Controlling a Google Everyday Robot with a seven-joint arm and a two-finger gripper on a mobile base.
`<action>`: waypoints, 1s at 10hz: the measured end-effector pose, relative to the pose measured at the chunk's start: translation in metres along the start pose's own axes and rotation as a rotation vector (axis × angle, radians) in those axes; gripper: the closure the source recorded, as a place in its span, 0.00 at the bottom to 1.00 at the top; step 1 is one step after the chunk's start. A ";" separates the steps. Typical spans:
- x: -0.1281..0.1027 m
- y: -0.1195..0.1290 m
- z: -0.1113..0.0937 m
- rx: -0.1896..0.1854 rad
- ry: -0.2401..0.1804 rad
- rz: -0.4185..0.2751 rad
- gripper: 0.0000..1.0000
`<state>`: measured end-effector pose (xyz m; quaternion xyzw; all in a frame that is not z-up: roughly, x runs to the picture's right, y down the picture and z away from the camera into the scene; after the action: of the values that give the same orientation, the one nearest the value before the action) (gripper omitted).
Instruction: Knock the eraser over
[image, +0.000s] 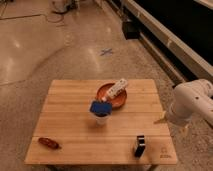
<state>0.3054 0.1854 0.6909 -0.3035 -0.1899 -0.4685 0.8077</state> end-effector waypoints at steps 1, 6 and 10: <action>0.000 0.000 0.000 0.000 0.000 -0.001 0.20; -0.015 0.006 0.033 -0.015 -0.053 -0.011 0.20; -0.025 0.027 0.062 -0.025 -0.082 0.000 0.20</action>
<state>0.3152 0.2530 0.7135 -0.3326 -0.2170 -0.4579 0.7954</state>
